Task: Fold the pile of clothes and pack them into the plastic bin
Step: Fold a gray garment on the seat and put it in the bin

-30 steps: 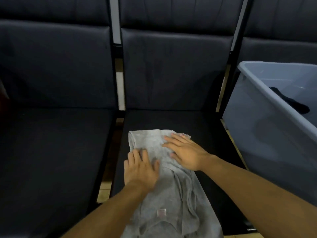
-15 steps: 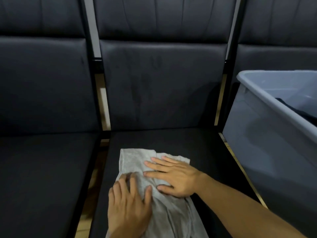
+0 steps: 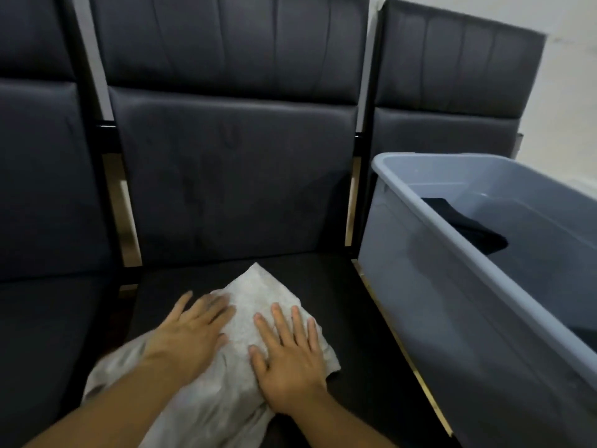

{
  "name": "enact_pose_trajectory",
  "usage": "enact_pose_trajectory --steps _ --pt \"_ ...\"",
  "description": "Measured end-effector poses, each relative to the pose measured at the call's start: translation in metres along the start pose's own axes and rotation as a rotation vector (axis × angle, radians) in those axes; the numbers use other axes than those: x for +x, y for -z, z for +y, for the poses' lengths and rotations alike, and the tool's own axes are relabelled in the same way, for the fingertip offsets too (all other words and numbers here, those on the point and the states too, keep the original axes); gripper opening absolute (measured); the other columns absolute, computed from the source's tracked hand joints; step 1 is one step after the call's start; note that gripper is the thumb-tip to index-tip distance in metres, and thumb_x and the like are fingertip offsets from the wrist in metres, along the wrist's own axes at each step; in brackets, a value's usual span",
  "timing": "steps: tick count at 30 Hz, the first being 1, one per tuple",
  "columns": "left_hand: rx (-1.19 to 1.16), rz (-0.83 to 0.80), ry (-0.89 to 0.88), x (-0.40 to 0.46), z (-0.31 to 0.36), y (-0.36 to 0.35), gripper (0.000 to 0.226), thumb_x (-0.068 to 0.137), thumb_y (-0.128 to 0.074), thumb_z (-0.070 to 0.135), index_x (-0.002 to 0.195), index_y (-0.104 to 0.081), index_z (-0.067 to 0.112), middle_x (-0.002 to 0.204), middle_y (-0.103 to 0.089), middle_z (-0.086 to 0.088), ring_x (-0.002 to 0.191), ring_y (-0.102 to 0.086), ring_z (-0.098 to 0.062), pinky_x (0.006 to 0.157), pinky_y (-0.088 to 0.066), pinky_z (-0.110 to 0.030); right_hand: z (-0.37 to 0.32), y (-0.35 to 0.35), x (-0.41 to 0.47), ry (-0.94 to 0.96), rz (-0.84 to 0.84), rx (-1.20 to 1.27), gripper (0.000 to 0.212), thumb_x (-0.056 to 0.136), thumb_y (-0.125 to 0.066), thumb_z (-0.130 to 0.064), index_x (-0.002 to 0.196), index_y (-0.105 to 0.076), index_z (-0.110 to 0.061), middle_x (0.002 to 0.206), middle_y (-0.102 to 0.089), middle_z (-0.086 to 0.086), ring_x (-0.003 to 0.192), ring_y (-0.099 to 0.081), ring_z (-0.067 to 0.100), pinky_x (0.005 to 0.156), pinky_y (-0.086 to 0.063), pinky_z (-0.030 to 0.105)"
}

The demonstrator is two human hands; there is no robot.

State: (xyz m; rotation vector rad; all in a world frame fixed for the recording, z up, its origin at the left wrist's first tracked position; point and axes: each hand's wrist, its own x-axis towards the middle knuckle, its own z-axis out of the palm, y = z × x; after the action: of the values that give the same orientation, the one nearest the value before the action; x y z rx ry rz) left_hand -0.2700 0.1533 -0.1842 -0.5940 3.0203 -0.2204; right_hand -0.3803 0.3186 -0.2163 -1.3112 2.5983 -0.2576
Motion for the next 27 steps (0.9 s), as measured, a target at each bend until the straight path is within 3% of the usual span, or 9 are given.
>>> enact_pose_trajectory --steps 2,3,6,12,16,19,20,22,27 --pt "0.001 -0.081 0.114 0.008 0.017 0.013 0.064 0.104 -0.031 0.043 0.161 -0.005 0.028 0.167 0.01 0.0 0.154 -0.003 -0.022 0.124 0.0 -0.043 -0.017 -0.001 -0.015 -0.222 0.099 0.064 0.058 0.102 -0.016 -0.061 0.155 -0.03 -0.044 0.168 -0.013 -0.003 0.155 -0.009 0.035 0.121 0.002 0.051" --pt "-0.021 -0.08 0.155 0.007 0.026 0.017 0.065 0.103 -0.035 0.042 0.16 -0.007 0.027 0.167 0.009 -0.003 0.152 -0.005 -0.024 0.123 -0.006 -0.042 -0.023 -0.004 -0.019 -0.303 0.168 0.059 0.058 0.101 -0.021 -0.058 0.157 -0.026 -0.041 0.169 -0.011 0.001 0.155 -0.009 0.036 0.121 0.002 0.052" --pt "-0.165 -0.007 0.264 -0.008 0.052 0.026 0.052 0.101 -0.037 0.039 0.151 -0.028 0.026 0.16 -0.012 -0.007 0.144 -0.021 -0.026 0.116 -0.024 -0.04 -0.032 -0.014 -0.034 -0.512 0.006 0.128 0.064 0.103 -0.006 -0.058 0.156 0.021 -0.034 0.161 0.035 0.002 0.148 0.033 0.033 0.116 0.026 0.055" --pt "-0.329 0.208 0.334 -0.085 0.056 0.006 0.033 0.094 -0.044 0.043 0.112 -0.061 0.021 0.109 -0.05 -0.004 0.096 -0.049 -0.023 0.083 -0.045 -0.039 -0.043 0.003 -0.06 -0.727 -0.133 0.316 0.069 0.103 -0.007 -0.055 0.154 0.029 -0.027 0.154 0.047 0.006 0.143 0.041 0.035 0.115 0.027 0.056" --pt "-0.362 0.247 0.048 -0.139 0.029 0.003 0.031 0.096 -0.039 0.052 0.111 -0.054 0.031 0.106 -0.045 0.011 0.095 -0.046 -0.01 0.087 -0.046 -0.03 -0.03 0.011 -0.088 -0.612 -0.105 0.371 0.07 0.104 -0.014 -0.057 0.159 0.018 -0.028 0.16 0.04 0.005 0.147 0.035 0.032 0.117 0.024 0.053" --pt "-0.344 0.169 -0.07 -0.166 0.003 0.002 0.036 0.096 -0.041 0.058 0.122 -0.051 0.035 0.119 -0.042 0.018 0.109 -0.044 -0.001 0.097 -0.045 -0.023 -0.014 0.007 -0.129 -0.315 0.139 0.072 0.059 0.101 -0.04 -0.052 0.154 -0.033 -0.025 0.166 -0.017 0.01 0.153 -0.012 0.035 0.121 -0.011 0.059" --pt "-0.34 0.146 -0.093 -0.172 -0.004 0.002 0.037 0.095 -0.043 0.059 0.123 -0.052 0.035 0.123 -0.041 0.019 0.111 -0.045 -0.001 0.097 -0.046 -0.022 -0.008 0.007 -0.141 -0.197 0.222 -0.016 0.049 0.096 -0.051 -0.051 0.138 -0.052 -0.024 0.152 -0.041 0.009 0.141 -0.036 0.033 0.114 -0.03 0.056" --pt "-0.303 0.122 -0.141 -0.182 -0.011 -0.002 0.038 0.094 -0.044 0.058 0.121 -0.056 0.034 0.127 -0.043 0.018 0.111 -0.048 -0.001 0.093 -0.051 -0.021 0.003 0.007 -0.159 0.013 0.269 -0.123 0.034 0.091 -0.056 -0.052 0.111 -0.062 -0.025 0.119 -0.058 0.001 0.109 -0.057 0.024 0.093 -0.05 0.044" --pt "-0.27 0.153 -0.15 -0.186 -0.013 -0.013 0.019 0.099 -0.046 0.036 0.106 -0.062 0.029 0.114 -0.049 0.013 0.092 -0.055 -0.004 0.073 -0.057 -0.024 0.031 0.017 -0.163 0.181 0.161 -0.255 0.048 0.062 -0.092 -0.025 0.104 -0.07 -0.019 0.101 -0.063 -0.001 0.083 -0.066 0.018 0.063 -0.059 0.03"
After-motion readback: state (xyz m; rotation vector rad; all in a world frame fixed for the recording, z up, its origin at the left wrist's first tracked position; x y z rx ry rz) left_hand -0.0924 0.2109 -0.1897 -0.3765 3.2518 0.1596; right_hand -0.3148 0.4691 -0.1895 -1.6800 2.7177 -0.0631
